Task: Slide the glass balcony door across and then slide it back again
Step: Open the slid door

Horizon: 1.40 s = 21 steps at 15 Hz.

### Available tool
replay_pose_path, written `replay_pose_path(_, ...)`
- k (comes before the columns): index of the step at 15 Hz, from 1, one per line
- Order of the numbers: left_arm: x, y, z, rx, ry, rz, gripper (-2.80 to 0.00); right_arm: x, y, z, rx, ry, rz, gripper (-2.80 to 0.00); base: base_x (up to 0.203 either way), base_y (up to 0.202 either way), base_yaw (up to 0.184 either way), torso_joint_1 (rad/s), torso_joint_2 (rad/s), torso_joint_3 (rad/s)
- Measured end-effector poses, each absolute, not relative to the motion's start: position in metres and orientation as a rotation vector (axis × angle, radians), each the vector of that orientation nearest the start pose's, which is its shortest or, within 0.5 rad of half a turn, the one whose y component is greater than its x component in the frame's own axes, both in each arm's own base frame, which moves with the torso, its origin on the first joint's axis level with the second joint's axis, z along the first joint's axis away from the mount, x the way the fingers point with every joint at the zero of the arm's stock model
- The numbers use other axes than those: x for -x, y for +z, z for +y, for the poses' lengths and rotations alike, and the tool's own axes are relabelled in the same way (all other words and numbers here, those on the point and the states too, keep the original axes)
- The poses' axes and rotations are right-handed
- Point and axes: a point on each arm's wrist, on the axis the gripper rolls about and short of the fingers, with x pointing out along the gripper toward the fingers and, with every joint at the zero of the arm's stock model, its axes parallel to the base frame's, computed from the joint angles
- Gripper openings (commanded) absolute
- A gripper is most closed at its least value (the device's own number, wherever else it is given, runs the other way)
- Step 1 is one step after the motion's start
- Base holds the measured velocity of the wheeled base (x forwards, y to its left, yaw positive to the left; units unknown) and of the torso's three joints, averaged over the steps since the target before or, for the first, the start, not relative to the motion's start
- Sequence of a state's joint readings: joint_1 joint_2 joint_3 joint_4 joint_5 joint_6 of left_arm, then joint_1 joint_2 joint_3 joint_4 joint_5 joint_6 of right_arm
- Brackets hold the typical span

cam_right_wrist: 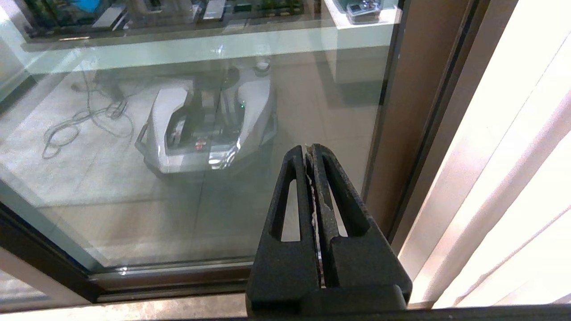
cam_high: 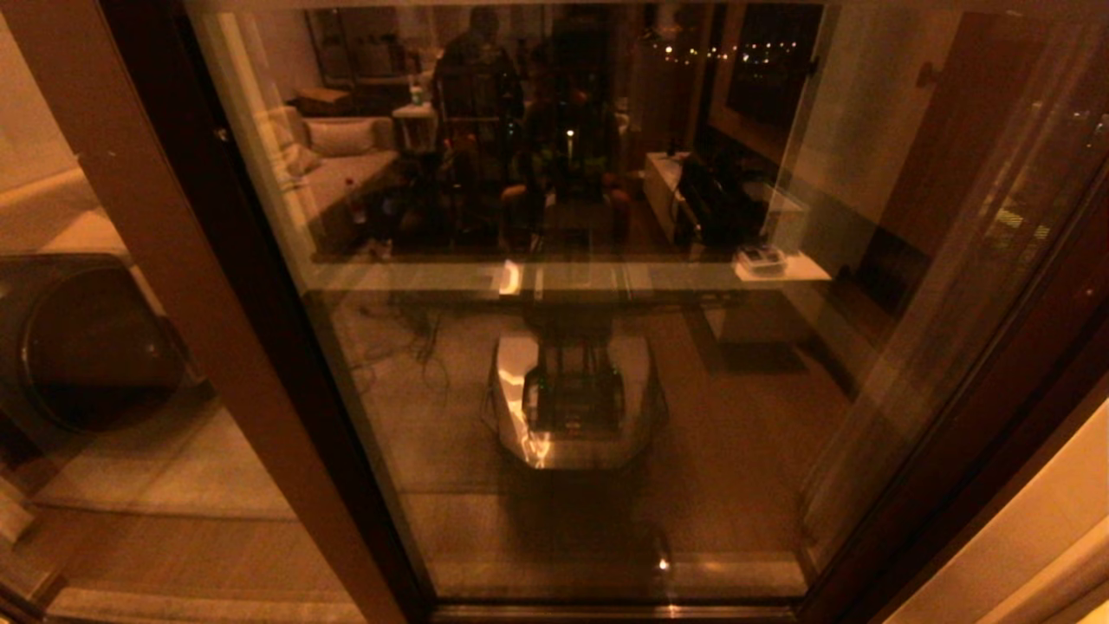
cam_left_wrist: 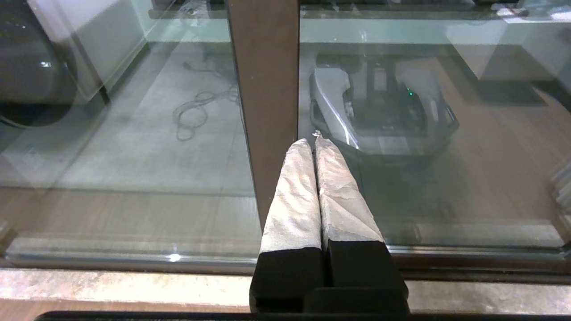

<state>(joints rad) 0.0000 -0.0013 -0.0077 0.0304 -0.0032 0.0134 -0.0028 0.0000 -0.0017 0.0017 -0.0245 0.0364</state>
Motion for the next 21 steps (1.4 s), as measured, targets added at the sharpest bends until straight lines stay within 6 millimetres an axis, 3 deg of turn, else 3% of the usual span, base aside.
replay_pose_path(11, 0.024, 0.074, 0.000, -0.013, -0.003, 0.022, -2.80, 0.023, 0.077, -0.001, -0.030, -0.036, 0.001, -2.80, 0.000, 0.000, 0.000, 0.000, 0.00, 0.000)
replay_pose_path(15, 0.023, 0.074, 0.000, -0.014, -0.003, 0.022, -2.80, 0.035, 0.130, -0.001, -0.060, -0.056, -0.090, -2.80, 0.000, 0.000, 0.000, 0.000, 0.00, 0.000)
replay_pose_path(21, 0.024, 0.074, 0.000, -0.014, -0.003, 0.021, -2.80, 0.029, 0.179, -0.001, -0.033, -0.067, -0.048, -2.80, 0.000, 0.000, 0.000, 0.000, 0.00, 0.000)
